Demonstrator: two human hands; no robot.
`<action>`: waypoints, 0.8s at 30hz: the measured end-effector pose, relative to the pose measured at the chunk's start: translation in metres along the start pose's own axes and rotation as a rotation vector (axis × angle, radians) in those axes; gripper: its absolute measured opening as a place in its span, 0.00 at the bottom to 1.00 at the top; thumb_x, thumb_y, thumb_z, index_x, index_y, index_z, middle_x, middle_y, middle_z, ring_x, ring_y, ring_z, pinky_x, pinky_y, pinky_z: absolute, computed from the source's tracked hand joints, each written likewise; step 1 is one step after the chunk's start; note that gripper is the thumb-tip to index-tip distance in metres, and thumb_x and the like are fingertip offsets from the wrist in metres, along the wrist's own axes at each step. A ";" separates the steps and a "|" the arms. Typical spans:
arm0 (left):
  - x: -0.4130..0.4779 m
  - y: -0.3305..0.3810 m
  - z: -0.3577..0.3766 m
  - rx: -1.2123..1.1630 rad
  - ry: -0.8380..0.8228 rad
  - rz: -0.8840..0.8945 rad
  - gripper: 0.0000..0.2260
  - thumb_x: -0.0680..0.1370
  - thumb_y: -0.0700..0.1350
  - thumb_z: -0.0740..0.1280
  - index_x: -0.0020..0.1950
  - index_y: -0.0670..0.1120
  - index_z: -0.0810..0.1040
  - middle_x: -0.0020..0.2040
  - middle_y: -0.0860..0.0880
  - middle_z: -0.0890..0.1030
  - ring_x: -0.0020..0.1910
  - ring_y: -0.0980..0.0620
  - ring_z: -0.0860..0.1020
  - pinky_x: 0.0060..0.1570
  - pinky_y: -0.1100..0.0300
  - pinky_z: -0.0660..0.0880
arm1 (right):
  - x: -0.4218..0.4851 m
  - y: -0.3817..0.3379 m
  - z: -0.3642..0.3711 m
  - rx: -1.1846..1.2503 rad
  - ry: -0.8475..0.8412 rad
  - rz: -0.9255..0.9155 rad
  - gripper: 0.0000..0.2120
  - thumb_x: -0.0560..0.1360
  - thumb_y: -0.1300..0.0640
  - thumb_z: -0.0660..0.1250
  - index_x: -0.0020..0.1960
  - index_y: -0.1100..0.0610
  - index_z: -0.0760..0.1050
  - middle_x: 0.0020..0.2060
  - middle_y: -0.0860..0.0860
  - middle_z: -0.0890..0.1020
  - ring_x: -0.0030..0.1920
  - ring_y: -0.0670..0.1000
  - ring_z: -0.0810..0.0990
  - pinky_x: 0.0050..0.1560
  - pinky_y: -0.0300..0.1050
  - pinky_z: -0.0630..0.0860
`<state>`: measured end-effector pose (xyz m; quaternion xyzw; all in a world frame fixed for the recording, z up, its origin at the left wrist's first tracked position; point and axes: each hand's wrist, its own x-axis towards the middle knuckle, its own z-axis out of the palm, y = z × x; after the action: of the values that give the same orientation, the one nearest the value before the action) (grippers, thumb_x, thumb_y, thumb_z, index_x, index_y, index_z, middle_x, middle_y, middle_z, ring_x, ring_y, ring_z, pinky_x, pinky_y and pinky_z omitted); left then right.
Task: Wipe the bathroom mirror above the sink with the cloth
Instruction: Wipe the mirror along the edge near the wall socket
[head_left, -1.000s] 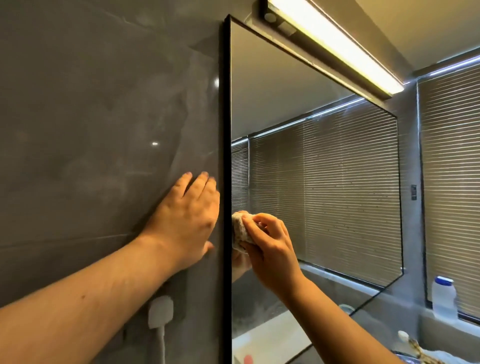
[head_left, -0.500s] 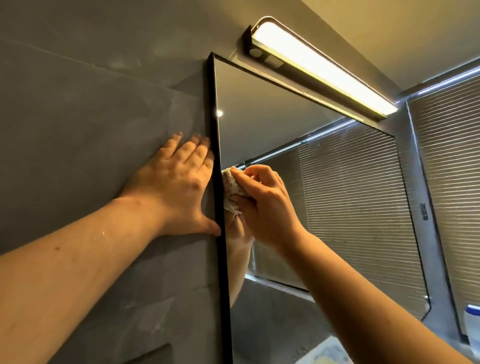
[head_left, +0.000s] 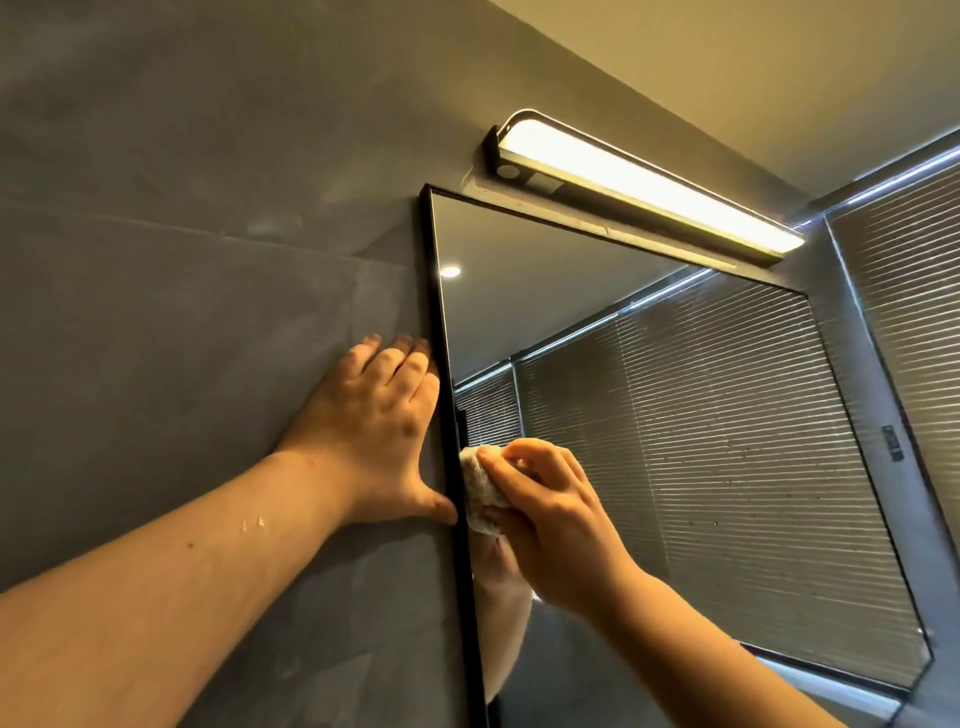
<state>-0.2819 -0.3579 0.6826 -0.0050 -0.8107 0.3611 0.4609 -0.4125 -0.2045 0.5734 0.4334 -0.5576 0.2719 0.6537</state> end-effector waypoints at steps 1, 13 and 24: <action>0.000 0.000 -0.001 -0.012 -0.009 -0.001 0.58 0.54 0.82 0.52 0.63 0.37 0.76 0.64 0.38 0.76 0.66 0.39 0.72 0.68 0.42 0.63 | 0.007 0.002 0.001 0.004 0.011 0.009 0.19 0.76 0.56 0.68 0.67 0.54 0.76 0.57 0.52 0.76 0.55 0.56 0.78 0.56 0.49 0.78; -0.003 0.000 0.001 -0.017 0.025 -0.016 0.58 0.55 0.81 0.54 0.69 0.38 0.71 0.70 0.39 0.71 0.72 0.41 0.67 0.71 0.42 0.60 | 0.137 0.026 0.014 0.018 0.043 0.105 0.18 0.77 0.57 0.70 0.67 0.54 0.78 0.56 0.56 0.78 0.55 0.59 0.77 0.56 0.45 0.73; 0.032 -0.038 -0.033 0.053 0.072 0.020 0.51 0.59 0.79 0.59 0.69 0.43 0.71 0.68 0.43 0.72 0.68 0.43 0.70 0.69 0.50 0.56 | 0.161 0.030 -0.014 -0.018 -0.247 0.160 0.27 0.80 0.45 0.64 0.76 0.49 0.65 0.67 0.51 0.70 0.67 0.54 0.67 0.66 0.46 0.67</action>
<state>-0.2631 -0.3559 0.7387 -0.0138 -0.7836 0.3869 0.4859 -0.3936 -0.1986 0.7361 0.4120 -0.6689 0.2629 0.5602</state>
